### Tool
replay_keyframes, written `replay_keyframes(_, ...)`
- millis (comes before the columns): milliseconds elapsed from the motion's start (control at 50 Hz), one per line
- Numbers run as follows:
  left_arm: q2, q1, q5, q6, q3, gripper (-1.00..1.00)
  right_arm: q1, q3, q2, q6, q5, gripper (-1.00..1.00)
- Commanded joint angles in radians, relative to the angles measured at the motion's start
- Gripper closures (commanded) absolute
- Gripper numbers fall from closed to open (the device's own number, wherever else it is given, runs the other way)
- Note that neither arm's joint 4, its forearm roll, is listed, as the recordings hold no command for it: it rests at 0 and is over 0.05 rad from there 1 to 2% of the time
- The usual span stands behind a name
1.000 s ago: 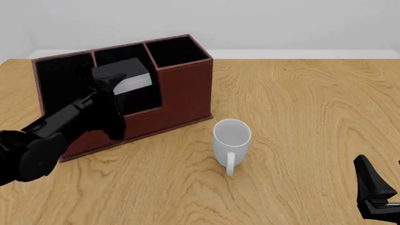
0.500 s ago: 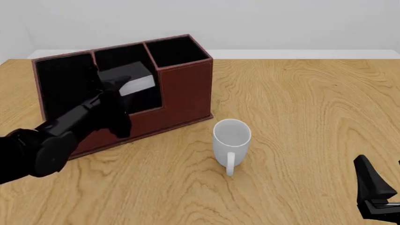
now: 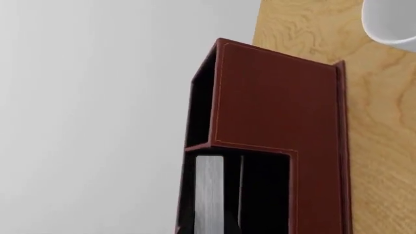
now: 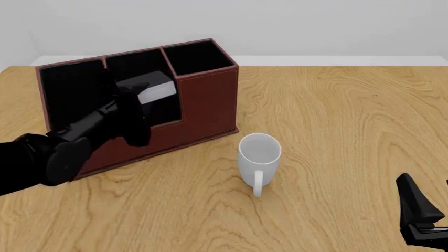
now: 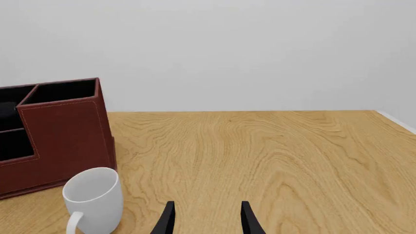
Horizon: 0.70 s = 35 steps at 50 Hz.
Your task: Pick up the book and place it in the front compartment of the caddy.
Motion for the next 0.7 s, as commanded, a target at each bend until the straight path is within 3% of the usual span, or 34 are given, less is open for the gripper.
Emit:
replay_keyframes(20,0.003,0.005,0.043,-0.019,-0.055,1.00,0.000,0.000,0.000,0.000,0.000,-1.00)
replay_keyframes(700,0.078,0.039,0.139,-0.095,-0.160,1.00,0.000,0.000,0.000,0.000,0.000,-1.00)
